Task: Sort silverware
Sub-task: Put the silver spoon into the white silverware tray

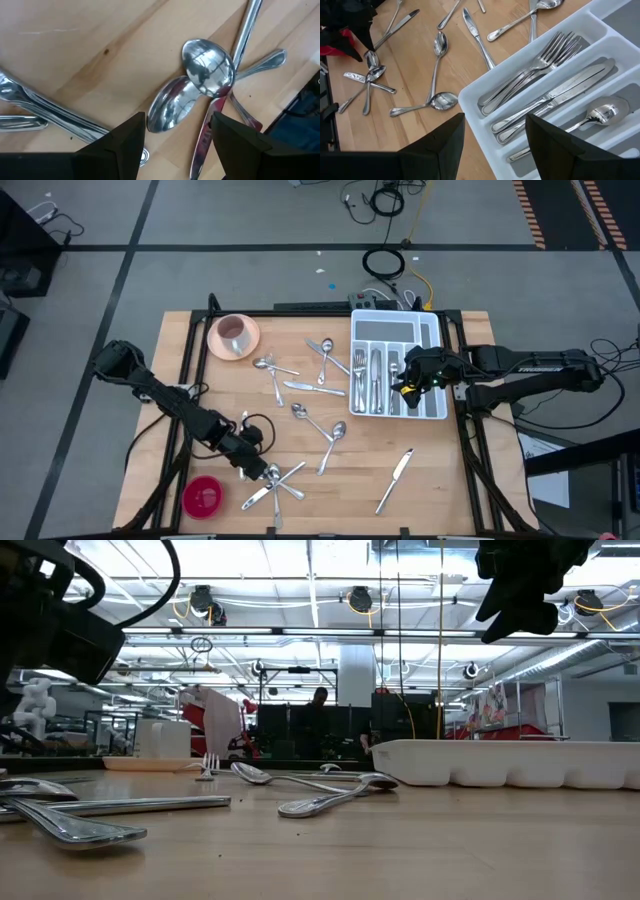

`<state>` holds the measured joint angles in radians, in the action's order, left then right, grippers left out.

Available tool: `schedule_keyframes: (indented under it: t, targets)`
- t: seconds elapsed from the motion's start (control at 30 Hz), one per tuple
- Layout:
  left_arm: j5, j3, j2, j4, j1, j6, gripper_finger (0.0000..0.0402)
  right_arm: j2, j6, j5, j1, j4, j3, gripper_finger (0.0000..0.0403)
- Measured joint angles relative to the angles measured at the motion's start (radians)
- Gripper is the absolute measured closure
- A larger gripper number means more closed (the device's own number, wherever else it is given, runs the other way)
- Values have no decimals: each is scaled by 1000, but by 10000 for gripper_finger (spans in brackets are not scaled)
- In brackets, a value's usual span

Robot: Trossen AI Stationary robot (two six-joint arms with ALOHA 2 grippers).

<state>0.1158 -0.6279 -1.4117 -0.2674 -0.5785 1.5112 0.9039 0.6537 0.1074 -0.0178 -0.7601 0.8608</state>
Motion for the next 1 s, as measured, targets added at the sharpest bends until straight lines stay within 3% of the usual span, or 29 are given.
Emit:
schedule_keyframes:
  t: [0.37,0.8,1.0]
  targets:
    - [13,0,-46,10,-5,-2,191,0,2,0,0,0,0,202]
    - [-25,0,-55,11,-5,-79,349,0,8,0,0,0,0,202]
    - [-46,-3,-54,0,-4,-78,394,0,15,0,0,0,0,202]
